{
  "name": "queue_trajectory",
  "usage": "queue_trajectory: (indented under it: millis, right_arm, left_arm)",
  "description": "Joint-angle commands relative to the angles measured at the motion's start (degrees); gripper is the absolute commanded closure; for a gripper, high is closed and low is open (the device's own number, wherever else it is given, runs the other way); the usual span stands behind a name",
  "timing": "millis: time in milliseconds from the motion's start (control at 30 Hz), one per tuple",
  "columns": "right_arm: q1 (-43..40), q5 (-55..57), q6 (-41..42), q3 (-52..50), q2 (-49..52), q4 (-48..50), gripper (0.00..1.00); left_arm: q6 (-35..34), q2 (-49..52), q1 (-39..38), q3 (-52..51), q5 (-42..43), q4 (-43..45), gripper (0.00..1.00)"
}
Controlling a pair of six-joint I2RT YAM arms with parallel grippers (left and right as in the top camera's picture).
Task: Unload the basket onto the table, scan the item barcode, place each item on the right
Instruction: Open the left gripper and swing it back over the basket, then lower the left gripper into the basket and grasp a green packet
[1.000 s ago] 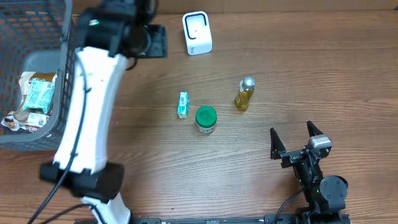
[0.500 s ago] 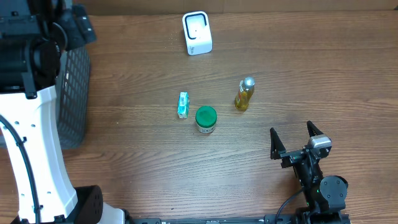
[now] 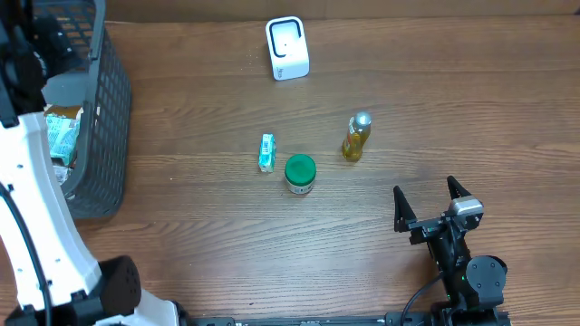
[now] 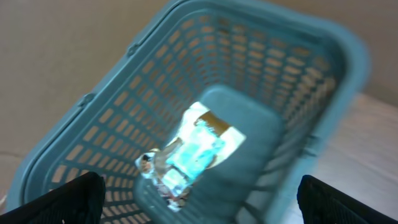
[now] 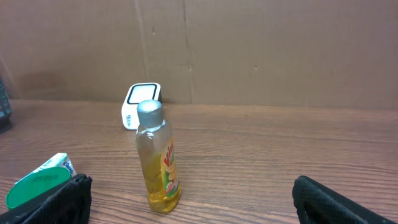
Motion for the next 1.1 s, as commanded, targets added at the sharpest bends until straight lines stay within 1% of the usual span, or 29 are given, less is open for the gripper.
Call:
queue_trajectory:
  millis: [0, 167, 233, 333, 433, 533, 600, 700, 767, 1000, 1067]
  right_arm:
    - [-0.11, 0.09, -0.28, -0.61, -0.57, 0.28, 0.00]
    - [-0.11, 0.09, -0.26, -0.61, -0.57, 0.28, 0.00]
    - [-0.11, 0.09, -0.26, -0.61, -0.57, 0.28, 0.00]
    - [-0.11, 0.09, -0.28, -0.61, -0.57, 0.28, 0.00]
    - [-0.11, 0.09, -0.26, -0.61, -0.57, 0.28, 0.00]
    - [-0.11, 0.09, -0.26, -0.61, -0.57, 0.28, 0.00]
    - [-0.11, 0.09, -0.28, -0.61, -0.57, 0.28, 0.00]
    - [-0.11, 0.09, -0.28, -0.61, -0.57, 0.28, 0.00]
    - [-0.11, 0.09, -0.26, -0.61, -0.57, 0.28, 0.00]
    - [-0.11, 0.09, -0.26, -0.61, -0.57, 0.28, 0.00]
    - [-0.11, 0.09, -0.28, -0.61, -0.57, 0.28, 0.00]
  left_arm:
    - [3.37, 5.01, 3.17, 0.72, -1.36, 0.63, 0.01]
    - [6.45, 11.80, 7.02, 0.72, -1.36, 0.57, 0.00]
    - [6.86, 16.13, 8.76, 0.72, -1.36, -1.38, 0.00]
    - [8.07, 19.96, 10.10, 0.72, -1.36, -3.37, 0.00]
    - [8.15, 23.78, 11.41, 0.72, -1.33, -3.10, 0.00]
    - [10.08, 27.96, 12.79, 0.72, -0.90, -2.03, 0.00]
    - [12.11, 31.15, 13.66, 0.72, 1.01, -1.95, 0.00]
    - [14.73, 34.84, 14.49, 0.72, 6.38, -1.97, 0.00]
    - [16.92, 36.85, 14.86, 0.72, 9.20, -1.90, 0.00]
    - [17.18, 38.69, 16.06, 0.52, 10.21, -0.57, 0.00]
    - [18.38, 38.69, 16.44, 0.50, 11.69, -0.28, 0.00]
